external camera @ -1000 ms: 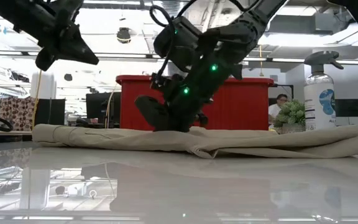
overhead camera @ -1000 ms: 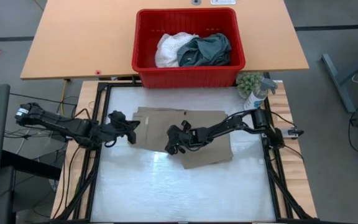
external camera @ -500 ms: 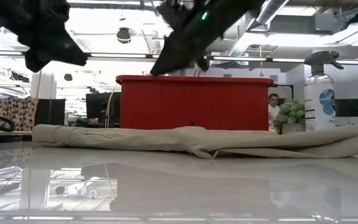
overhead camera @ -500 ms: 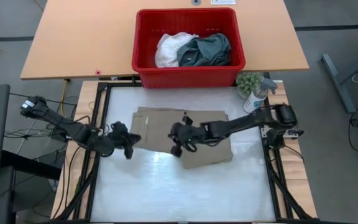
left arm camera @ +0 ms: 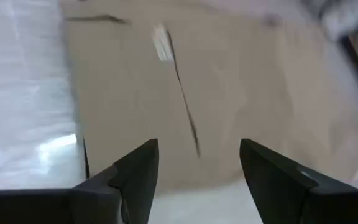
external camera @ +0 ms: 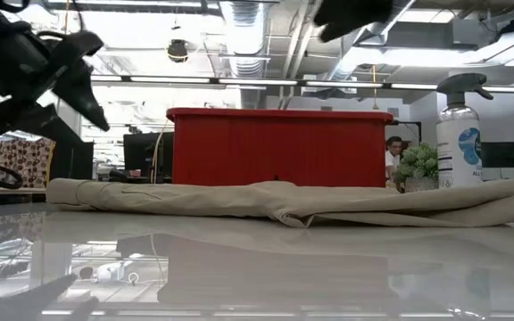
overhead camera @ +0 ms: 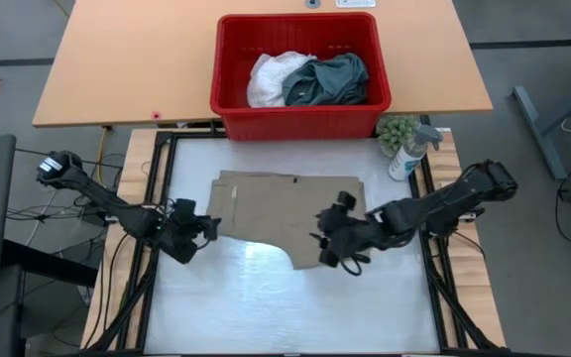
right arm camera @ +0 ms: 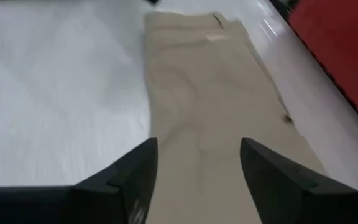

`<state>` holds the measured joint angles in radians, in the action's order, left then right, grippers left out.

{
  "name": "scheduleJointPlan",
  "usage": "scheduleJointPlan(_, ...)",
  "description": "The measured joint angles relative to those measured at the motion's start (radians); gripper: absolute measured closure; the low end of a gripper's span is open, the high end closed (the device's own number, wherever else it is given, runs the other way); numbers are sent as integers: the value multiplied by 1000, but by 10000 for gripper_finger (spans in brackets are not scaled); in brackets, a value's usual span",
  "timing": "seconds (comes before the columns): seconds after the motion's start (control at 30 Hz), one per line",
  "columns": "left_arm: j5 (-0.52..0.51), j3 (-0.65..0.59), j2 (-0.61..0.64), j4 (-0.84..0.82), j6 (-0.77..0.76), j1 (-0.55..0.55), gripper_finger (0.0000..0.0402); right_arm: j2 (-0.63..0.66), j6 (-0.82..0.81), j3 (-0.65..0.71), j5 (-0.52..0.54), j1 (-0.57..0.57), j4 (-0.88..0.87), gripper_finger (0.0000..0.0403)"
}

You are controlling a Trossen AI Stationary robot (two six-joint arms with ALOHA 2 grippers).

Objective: Fold Laundry from Bin
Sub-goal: Fold the brown short pants in the red bin

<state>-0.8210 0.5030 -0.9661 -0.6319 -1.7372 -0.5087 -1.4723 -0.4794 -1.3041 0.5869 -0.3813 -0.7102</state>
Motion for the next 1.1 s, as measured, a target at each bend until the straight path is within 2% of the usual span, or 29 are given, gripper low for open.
scheduleJointPlan(0.1,-12,0,-1,-71,-63,15,186,24,-60,0,22,-31,-106,139)
scheduleJointPlan(0.23,97,0,-12,-178,-134,48,186,32,-136,0,26,-52,-207,139)
scheduleJointPlan(0.3,107,0,-10,-200,-183,51,185,30,-166,0,27,-59,-239,139)
scheduleJointPlan(0.5,182,0,-39,-158,-166,51,168,1,-176,0,28,-74,-239,139)
scheduleJointPlan(0.63,204,-5,-77,-149,-284,51,148,-10,-179,0,23,-77,-225,139)
scheduleJointPlan(0.73,260,-28,-87,-73,-370,43,133,-17,-186,0,21,-80,-218,139)
scheduleJointPlan(0.8,253,-37,-88,-2,-433,12,127,-20,-186,1,21,-83,-216,139)
scheduleJointPlan(0.93,99,-37,-95,59,-572,-49,122,-22,-187,0,21,-82,-209,139)
scheduleJointPlan(1.1,105,-37,-174,112,-642,-51,122,-22,-187,0,20,-83,-188,139)
